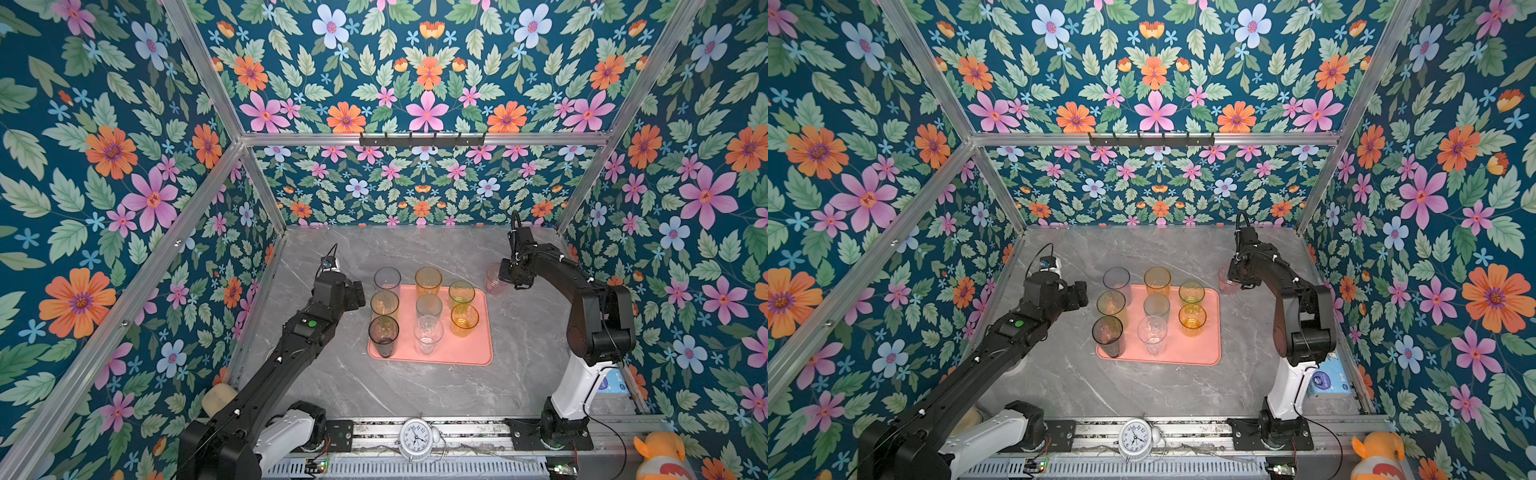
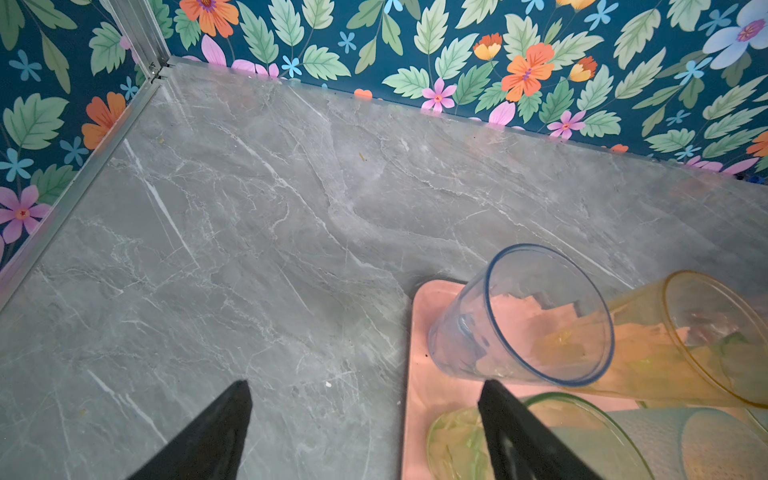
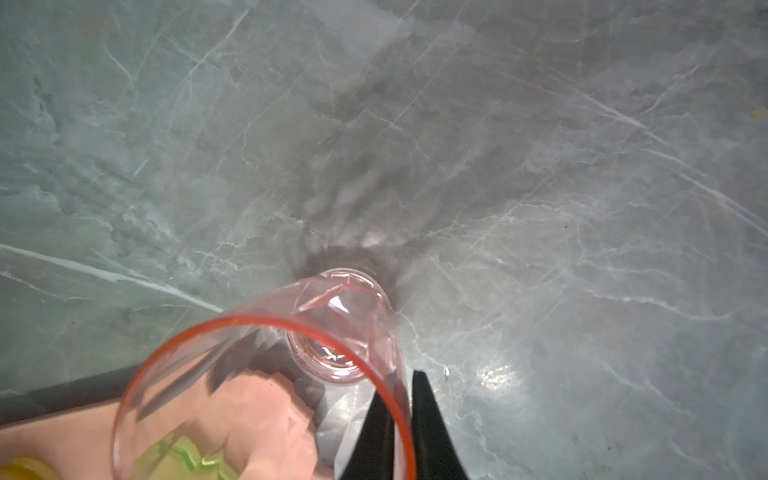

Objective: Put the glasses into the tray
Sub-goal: 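Lower and close the right gripper on the pink glass's rim, then lift the pink glass with the right gripper and carry it toward the tray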

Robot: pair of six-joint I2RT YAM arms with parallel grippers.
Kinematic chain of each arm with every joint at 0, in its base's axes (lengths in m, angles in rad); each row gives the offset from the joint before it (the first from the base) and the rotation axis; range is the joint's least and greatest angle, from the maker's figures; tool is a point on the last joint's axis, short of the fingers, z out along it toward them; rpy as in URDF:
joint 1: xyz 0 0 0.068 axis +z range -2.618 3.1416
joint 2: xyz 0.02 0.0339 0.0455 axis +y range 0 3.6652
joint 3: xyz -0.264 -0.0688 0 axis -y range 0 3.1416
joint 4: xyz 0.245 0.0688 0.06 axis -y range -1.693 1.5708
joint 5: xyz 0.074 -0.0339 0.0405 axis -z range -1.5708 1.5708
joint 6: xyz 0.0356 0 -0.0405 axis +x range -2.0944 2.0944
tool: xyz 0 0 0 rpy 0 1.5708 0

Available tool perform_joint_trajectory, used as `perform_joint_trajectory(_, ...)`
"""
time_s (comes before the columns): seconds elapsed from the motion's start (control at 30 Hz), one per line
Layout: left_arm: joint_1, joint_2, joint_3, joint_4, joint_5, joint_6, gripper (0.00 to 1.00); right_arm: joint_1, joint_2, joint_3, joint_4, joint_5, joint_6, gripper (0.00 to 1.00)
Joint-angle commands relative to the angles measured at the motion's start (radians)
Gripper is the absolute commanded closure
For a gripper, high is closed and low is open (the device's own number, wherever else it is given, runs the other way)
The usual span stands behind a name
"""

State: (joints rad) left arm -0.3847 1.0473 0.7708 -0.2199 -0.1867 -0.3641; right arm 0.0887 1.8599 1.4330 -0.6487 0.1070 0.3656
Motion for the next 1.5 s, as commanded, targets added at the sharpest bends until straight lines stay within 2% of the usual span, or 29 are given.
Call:
perform_joint_trajectory(0.0, 0.001, -0.001, -0.001, 0.007, 0.001, -0.006, 0.12, 0.000, -0.024, 0.007, -0.039, 0.018, -0.007, 0.91)
perform_joint_trajectory(0.2, 0.001, -0.006, -0.003, 0.007, 0.001, -0.006, 0.11, 0.000, -0.083, 0.027, -0.132, 0.028, -0.016, 0.95)
perform_joint_trajectory(0.43, 0.000, -0.006, -0.008, 0.014, 0.001, -0.007, 0.11, 0.021, -0.228, 0.026, -0.246, 0.012, -0.026, 0.95)
perform_joint_trajectory(1.0, 0.001, -0.011, -0.014, 0.022, 0.009, -0.006, 0.11, 0.175, -0.479, -0.011, -0.446, 0.049, -0.033, 0.95)
perform_joint_trajectory(1.17, 0.001, -0.003, -0.013, 0.028, 0.019, -0.007, 0.11, 0.210, -0.561, -0.069, -0.446, -0.002, -0.026, 0.95)
perform_joint_trajectory(1.47, 0.001, -0.002, 0.002, 0.024, 0.014, -0.006, 0.11, 0.361, -0.615, -0.135, -0.516, 0.022, 0.026, 0.96)
